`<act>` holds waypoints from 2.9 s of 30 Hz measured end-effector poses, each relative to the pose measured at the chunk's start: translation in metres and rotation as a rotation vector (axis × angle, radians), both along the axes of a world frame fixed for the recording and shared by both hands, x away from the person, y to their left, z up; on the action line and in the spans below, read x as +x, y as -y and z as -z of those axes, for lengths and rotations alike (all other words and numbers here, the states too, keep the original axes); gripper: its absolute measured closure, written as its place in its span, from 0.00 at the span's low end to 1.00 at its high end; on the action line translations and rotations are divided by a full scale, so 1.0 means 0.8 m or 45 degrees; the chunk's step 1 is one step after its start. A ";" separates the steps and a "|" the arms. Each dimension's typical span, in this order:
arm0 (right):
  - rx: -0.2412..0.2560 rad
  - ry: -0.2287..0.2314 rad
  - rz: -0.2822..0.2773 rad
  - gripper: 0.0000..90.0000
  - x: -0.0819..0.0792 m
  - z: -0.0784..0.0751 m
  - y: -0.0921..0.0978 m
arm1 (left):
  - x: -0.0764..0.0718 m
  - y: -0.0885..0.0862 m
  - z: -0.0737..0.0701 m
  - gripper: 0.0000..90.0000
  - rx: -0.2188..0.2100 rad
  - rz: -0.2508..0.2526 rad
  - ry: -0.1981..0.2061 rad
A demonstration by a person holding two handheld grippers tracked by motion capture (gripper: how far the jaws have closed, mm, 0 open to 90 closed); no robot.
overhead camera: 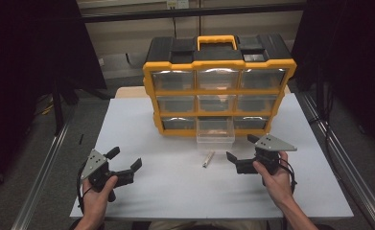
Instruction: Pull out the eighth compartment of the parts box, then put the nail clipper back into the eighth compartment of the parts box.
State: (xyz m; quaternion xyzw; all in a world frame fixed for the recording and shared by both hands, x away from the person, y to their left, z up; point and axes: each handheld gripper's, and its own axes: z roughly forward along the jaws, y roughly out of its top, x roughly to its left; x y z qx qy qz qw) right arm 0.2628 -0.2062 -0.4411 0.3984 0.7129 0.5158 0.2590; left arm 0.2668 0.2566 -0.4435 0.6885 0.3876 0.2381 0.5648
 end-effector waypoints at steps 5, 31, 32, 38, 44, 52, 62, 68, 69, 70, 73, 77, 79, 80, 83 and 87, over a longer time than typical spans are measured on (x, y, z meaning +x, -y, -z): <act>0.003 -0.005 0.032 0.02 -0.015 -0.001 0.013 | 0.002 -0.004 0.002 0.04 -0.015 -0.017 -0.003; 0.028 -0.084 0.230 0.02 -0.052 0.020 0.083 | -0.004 -0.010 -0.001 0.04 -0.023 -0.026 0.003; 0.031 -0.080 0.227 0.02 -0.052 0.020 0.083 | -0.004 -0.010 0.000 0.04 -0.020 -0.028 0.005; 0.050 -0.075 0.197 0.03 -0.051 0.019 0.079 | -0.001 -0.008 0.002 0.04 -0.028 -0.022 -0.010; 0.029 -0.116 0.100 0.04 -0.047 0.020 0.061 | 0.002 -0.008 0.002 0.04 -0.023 -0.005 -0.012; -0.062 -0.172 -0.063 0.05 -0.045 0.016 0.035 | 0.002 -0.004 0.002 0.04 -0.017 0.004 -0.011; -0.134 -0.282 -0.257 0.05 -0.036 0.014 0.008 | 0.002 0.000 0.001 0.04 0.001 0.011 -0.006; -0.180 -0.344 -0.349 0.05 -0.026 0.013 -0.015 | 0.002 -0.002 0.001 0.04 0.005 0.023 -0.004; -0.183 -0.351 -0.356 0.05 -0.024 0.012 -0.019 | 0.002 -0.002 0.001 0.04 0.014 0.015 -0.003; -0.185 -0.358 -0.343 0.05 -0.023 0.012 -0.023 | 0.002 -0.002 0.000 0.04 0.014 0.016 -0.003; -0.189 -0.396 -0.288 0.05 -0.018 0.013 -0.037 | 0.001 -0.002 0.000 0.04 0.013 0.017 -0.001; -0.204 -0.418 -0.292 0.05 -0.012 0.013 -0.055 | 0.001 -0.002 0.000 0.04 0.012 0.023 -0.002; -0.209 -0.431 -0.314 0.05 -0.008 0.014 -0.062 | 0.002 -0.003 0.000 0.04 0.008 0.031 -0.001; -0.214 -0.436 -0.315 0.05 -0.006 0.014 -0.066 | 0.002 -0.003 0.000 0.04 0.008 0.031 0.000; -0.226 -0.431 -0.349 0.07 -0.002 0.012 -0.071 | 0.001 -0.003 0.000 0.04 0.008 0.025 -0.002; -0.216 -0.504 -0.283 0.09 0.006 0.012 -0.082 | 0.001 -0.001 0.000 0.04 0.008 0.026 -0.001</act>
